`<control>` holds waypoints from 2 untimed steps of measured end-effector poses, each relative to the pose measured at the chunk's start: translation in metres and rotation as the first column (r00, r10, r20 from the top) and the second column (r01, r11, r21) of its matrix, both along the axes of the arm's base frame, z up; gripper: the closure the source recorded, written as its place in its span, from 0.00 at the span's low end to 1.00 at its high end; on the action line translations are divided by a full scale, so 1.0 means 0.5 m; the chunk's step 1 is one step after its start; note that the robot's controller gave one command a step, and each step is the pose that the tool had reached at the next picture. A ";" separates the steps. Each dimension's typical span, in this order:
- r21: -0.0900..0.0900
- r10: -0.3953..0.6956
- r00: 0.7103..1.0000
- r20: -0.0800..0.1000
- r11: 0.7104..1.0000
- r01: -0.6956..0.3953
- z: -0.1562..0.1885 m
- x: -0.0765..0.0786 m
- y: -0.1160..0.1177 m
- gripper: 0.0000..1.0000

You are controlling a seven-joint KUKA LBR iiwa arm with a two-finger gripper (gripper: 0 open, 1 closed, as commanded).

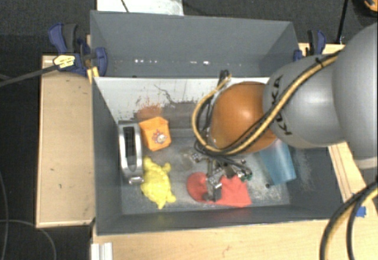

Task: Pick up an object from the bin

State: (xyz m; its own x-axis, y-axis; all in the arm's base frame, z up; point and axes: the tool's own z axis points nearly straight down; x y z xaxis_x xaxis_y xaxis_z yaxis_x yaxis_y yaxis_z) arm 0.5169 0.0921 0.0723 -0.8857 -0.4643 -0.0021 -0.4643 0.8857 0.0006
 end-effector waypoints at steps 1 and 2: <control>0.000 -0.132 0.991 -0.001 0.991 0.132 -0.002 0.071 -0.078 0.00; 0.000 -0.228 0.974 0.004 0.974 0.228 -0.001 0.050 -0.109 0.00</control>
Offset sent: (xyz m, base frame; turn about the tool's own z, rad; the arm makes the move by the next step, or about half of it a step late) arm -0.0257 -0.0670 -0.0023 -0.0212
